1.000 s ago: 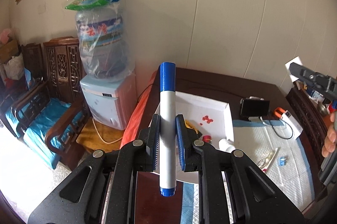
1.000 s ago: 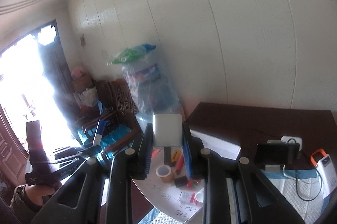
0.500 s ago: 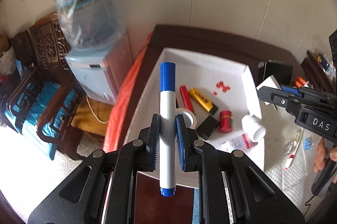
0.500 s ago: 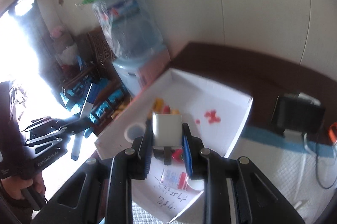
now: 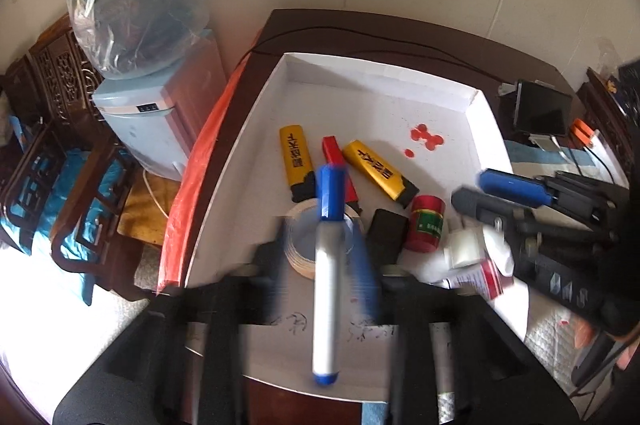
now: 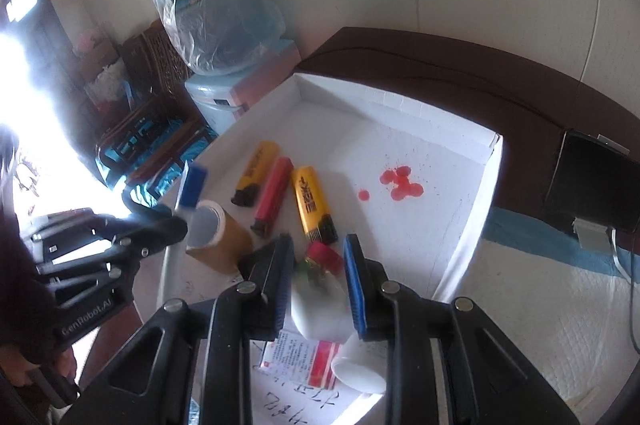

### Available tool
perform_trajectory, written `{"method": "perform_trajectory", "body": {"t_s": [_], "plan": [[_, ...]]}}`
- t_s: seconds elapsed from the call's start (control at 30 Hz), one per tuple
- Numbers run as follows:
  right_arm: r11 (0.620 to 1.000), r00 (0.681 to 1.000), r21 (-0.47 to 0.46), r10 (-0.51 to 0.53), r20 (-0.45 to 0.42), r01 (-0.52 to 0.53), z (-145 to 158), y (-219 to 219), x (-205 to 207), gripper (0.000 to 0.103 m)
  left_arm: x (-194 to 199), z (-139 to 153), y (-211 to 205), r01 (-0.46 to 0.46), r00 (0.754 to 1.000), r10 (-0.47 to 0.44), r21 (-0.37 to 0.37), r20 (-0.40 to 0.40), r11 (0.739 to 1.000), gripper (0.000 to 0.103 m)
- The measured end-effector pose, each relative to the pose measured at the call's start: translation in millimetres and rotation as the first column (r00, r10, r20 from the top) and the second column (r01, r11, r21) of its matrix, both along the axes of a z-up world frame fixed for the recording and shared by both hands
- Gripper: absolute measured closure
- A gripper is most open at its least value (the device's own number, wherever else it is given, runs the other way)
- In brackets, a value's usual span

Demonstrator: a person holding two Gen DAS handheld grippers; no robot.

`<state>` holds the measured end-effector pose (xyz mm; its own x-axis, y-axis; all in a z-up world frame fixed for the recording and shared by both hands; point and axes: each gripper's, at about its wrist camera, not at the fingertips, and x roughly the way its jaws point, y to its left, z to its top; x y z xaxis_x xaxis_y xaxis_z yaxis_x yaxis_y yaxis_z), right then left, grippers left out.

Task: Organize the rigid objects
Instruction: 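Carry the blue marker and white plug into the tray and release both, then lift both open tools away from the tray toward the pad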

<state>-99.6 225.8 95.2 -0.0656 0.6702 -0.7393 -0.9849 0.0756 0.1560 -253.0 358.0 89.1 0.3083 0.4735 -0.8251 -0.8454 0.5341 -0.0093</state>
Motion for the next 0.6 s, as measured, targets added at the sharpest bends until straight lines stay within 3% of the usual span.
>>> {"method": "perform_trajectory", "body": {"t_s": [0.03, 0.07, 0.13, 0.17, 0.43, 0.6], "plan": [[1.000, 1.000, 0.008, -0.003, 0.011, 0.003, 0, -2, -1, 0.044, -1, 1, 1, -0.017, 1.000, 0.017, 0.012, -0.003, 1.000, 0.023], [1.000, 0.999, 0.018, -0.019, 0.026, 0.019, 1, -4, -1, 0.041, -6, 1, 4, -0.052, 0.999, 0.052, 0.033, -0.011, 0.998, 0.015], [0.999, 0.999, 0.028, -0.027, 0.028, 0.026, 2, -7, 0, 0.006, -14, 1, 10, -0.088, 0.996, 0.088, 0.020, -0.001, 0.996, 0.001], [0.999, 0.999, 0.033, -0.032, 0.029, 0.031, 3, -9, 0, 0.000, -18, 2, 11, -0.103, 0.995, 0.103, 0.019, 0.002, 0.994, 0.000], [0.995, 0.994, 0.099, -0.028, 0.106, 0.018, 21, -34, -20, 0.000, -32, 25, 0, -0.130, 0.991, 0.127, 0.069, 0.046, 0.989, 0.000], [0.989, 0.994, 0.139, -0.057, 0.096, 0.043, 34, -53, -23, 0.000, -35, 48, -19, -0.125, 0.991, 0.118, 0.113, 0.067, 0.986, 0.000]]}}
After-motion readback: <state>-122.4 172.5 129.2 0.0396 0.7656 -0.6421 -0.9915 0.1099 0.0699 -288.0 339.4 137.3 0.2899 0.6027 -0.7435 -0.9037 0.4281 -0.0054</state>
